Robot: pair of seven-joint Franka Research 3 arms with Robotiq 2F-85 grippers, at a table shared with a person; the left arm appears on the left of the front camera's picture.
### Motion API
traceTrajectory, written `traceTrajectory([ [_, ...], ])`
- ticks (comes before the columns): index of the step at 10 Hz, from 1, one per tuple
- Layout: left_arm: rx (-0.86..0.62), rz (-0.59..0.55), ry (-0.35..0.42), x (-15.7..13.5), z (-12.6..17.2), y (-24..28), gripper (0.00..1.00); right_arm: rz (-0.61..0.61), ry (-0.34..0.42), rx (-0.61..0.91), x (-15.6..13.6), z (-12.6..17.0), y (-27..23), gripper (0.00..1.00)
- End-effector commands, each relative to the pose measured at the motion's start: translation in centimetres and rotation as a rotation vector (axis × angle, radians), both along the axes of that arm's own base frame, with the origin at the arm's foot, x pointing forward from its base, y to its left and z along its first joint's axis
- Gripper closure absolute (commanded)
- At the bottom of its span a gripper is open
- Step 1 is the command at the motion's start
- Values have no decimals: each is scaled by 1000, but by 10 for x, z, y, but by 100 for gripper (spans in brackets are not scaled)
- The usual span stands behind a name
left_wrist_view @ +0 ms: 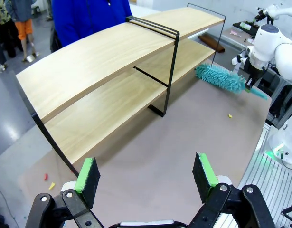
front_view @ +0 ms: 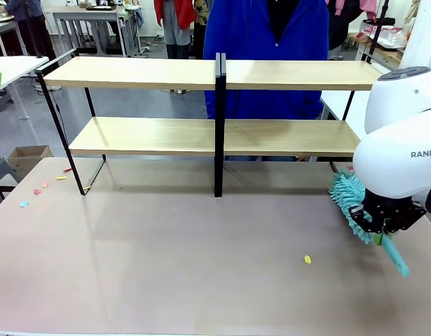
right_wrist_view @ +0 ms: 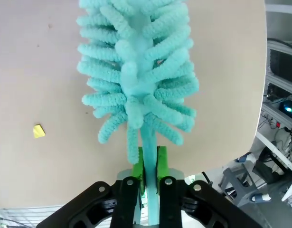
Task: Clean the shelves.
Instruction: Clean another randomly selected level of the Shelf with the Duster.
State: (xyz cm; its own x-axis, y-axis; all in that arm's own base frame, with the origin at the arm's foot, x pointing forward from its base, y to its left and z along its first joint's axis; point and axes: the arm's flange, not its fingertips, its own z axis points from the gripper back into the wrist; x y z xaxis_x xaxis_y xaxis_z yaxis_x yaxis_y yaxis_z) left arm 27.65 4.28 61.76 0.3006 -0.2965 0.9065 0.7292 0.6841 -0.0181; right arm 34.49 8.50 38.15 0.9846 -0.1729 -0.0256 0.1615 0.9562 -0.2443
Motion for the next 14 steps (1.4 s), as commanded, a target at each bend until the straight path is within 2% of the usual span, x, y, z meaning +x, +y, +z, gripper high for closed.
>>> traceTrajectory([
  [1, -6, -15, -8, 1, -2, 0, 0, -37, -2, -16, -23, -11, -11, 88],
  [3, -6, -15, -8, 1, -2, 0, 0, -9, 0, 23, -41, 9, -14, 88],
  [5, -6, -15, -8, 1, -2, 0, 0, -107, 104, 43, -75, 36, -28, 88],
  [6, -6, -15, -8, 1, -2, 0, 0, -170, 128, 26, -93, 51, -41, 88],
  [7, -6, -15, -8, 1, -2, 0, 0, -256, 117, -15, -111, 66, -61, 88],
  [8, -6, -15, -8, 1, -2, 0, 0, -326, 75, -36, -124, 77, -76, 88],
  [9, -6, -15, -8, 1, -2, 0, 0, -345, 17, -45, -133, 86, -82, 88],
  [10, -6, -15, -8, 1, -2, 0, 0, -320, -36, -30, -137, 91, -82, 88],
  [12, -6, -15, -8, 1, -2, 0, 0, -215, -58, 64, -137, 95, -82, 88],
  [14, -6, -15, -8, 1, -2, 0, 0, 8, -105, 262, -141, 107, -93, 88],
])
